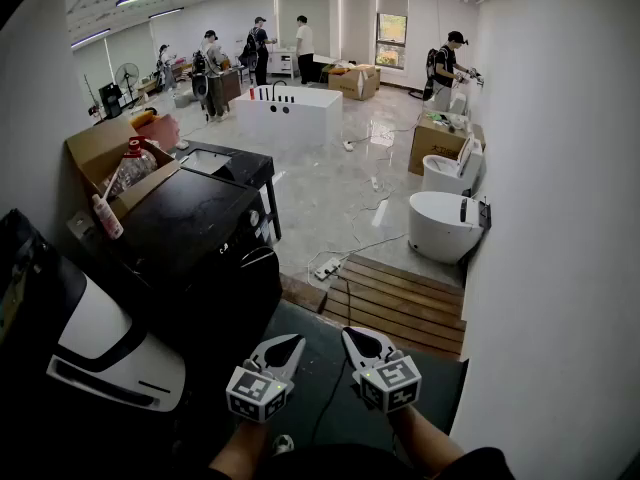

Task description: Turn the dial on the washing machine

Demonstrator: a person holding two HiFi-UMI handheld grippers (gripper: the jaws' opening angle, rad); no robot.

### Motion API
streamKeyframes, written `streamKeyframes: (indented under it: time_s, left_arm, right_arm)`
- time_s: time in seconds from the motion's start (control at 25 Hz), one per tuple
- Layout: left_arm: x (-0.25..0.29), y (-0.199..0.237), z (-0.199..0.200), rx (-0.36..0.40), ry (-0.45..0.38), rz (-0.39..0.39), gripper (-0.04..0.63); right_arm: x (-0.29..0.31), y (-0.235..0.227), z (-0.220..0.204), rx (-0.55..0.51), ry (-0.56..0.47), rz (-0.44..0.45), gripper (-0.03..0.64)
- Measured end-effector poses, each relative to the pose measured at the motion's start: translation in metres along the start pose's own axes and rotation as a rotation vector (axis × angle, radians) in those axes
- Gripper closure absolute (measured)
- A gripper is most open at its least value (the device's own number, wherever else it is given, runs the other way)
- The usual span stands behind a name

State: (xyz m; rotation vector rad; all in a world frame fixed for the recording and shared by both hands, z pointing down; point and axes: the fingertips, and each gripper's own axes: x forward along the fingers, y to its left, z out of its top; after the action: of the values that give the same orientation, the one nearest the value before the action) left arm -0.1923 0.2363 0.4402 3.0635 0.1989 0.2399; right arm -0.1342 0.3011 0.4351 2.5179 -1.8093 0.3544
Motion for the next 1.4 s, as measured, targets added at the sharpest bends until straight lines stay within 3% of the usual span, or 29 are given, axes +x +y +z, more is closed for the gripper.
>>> streamKeyframes:
  time_s: [0.4,0.6,0.72,0.88,1.4]
  left_arm:
    - [0.027,-0.033,-0.018,-0.039,-0.008,0.089,0.583]
    - [0.043,-0.031,-0.025,-0.079,0.012,0.081,0.481]
    - [0.055,-0.018,-0.033,-0.102,0.018,0.056,0.463]
    - [0.065,0.027,-0.036,-0.112,0.042,0.095,0.457]
    - [0.088,0.209,-0.017,-0.121,0.049,0.17,0.446]
  right_arm:
    - [-0.033,-0.031,-0.011,0.03,-0.001,0.103,0.617]
    - [-0.023,-0.046,-0.018,0.047,0.005,0.113,0.584]
    - [-0.001,-0.057,-0.023,0.035,0.007,0.115,0.546]
    - [0.04,-0.06,-0.014,0.066,0.029,0.13,0.511]
    - [0.226,-0.058,0.015,0.033,0.047,0.16,0.494]
